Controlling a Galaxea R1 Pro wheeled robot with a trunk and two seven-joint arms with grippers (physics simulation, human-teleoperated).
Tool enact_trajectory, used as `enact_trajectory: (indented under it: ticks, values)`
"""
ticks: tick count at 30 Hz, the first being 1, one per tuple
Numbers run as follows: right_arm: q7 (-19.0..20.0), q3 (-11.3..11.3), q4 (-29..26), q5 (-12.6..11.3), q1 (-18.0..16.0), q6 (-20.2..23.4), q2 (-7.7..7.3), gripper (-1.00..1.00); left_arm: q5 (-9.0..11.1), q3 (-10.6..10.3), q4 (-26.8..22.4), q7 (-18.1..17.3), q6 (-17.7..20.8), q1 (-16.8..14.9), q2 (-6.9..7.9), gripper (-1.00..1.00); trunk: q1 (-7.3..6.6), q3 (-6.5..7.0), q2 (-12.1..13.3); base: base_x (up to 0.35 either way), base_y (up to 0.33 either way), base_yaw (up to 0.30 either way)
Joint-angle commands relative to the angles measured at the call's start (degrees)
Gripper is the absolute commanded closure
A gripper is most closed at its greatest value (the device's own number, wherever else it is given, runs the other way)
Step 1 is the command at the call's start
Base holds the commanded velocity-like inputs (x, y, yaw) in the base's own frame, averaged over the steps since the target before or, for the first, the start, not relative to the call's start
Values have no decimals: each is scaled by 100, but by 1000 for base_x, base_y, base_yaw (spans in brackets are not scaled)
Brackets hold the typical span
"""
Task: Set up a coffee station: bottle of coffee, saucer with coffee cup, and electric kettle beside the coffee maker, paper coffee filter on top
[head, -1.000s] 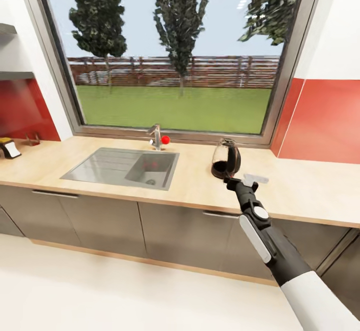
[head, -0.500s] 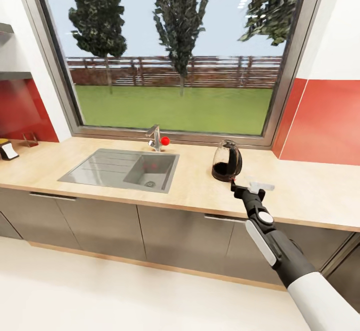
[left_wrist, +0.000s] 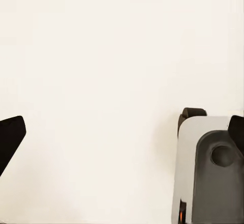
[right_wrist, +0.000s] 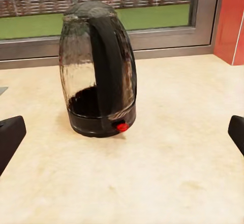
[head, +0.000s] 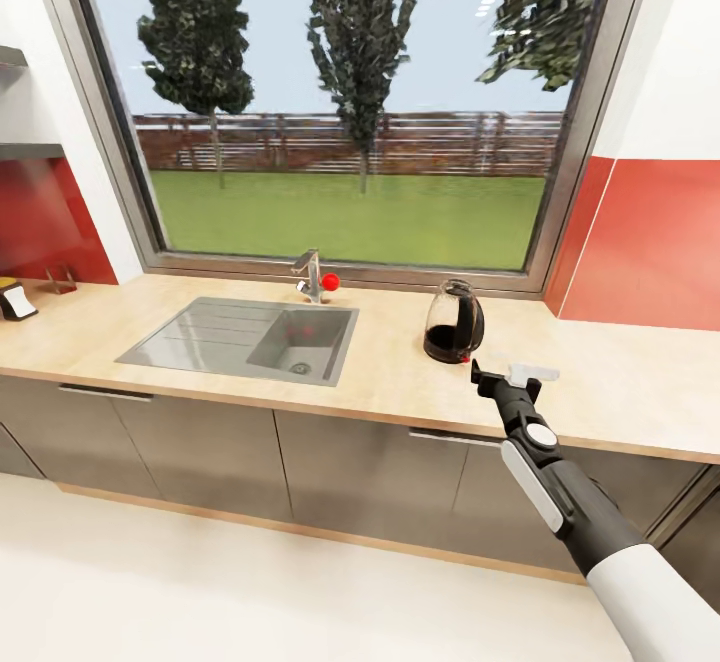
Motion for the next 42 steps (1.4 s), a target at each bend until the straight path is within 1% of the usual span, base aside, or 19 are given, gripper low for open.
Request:
enact_trajectory:
  ticks: [1, 2, 5, 8, 16, 23, 29, 32, 35, 37, 42]
  values:
    - [-48, 24, -9, -30, -7, 18, -8, -100, -28, 49, 2, -57, -55, -9, -3, -100, 4, -13, -13, 0, 0, 0]
    - [-48, 24, -7, -30, -7, 18, -8, -100, -24, 47, -2, -724, -552, -15, -8, -100, 4, -13, -13, 0, 0, 0]
    - [-48, 24, -3, -30, -7, 18, -8, -100, -20, 41, -62, -726, -576, -27, -24, -100, 4, -13, -13, 37, 0, 0]
    - [-48, 24, -1, -24, -7, 18, -8, -100, -24, 21, -233, -727, -581, -27, -36, -100, 4, -13, -13, 140, -2, 0]
    - [-39, 24, 37, -22, -7, 18, -10, -100, -33, -6, -351, -727, -584, -26, -38, -100, 4, -13, -13, 262, -85, 0]
    - [-12, 24, 368, -15, -7, 2, -29, -100, -30, -7, -359, -727, -584, -22, -38, -100, 4, -13, -13, 273, -156, 0]
    - [15, 29, 574, -12, -7, -20, -131, -100, -26, -2, -359, -727, -584, -18, -38, -100, 4, -13, -13, 209, -133, 0]
    - [323, 32, 603, -11, -7, -24, -193, -100, -26, -5, -355, -727, -584, -17, -38, -100, 4, -13, -13, 132, -65, 0]
    - [1047, 14, 744, -25, -7, -37, -239, -100, -32, -8, -330, -727, -584, -17, -38, -100, 4, -13, -13, 44, -20, 0]
    - [1303, 0, 840, -32, -7, -40, -276, -100, -35, -9, -320, -727, -584, -17, -38, -100, 4, -13, -13, 17, -8, 0]
    - [1537, -53, 926, -43, -7, -55, -313, -100, -42, -13, -309, -727, -584, -17, -33, -100, 4, -13, -13, 6, -3, 0]
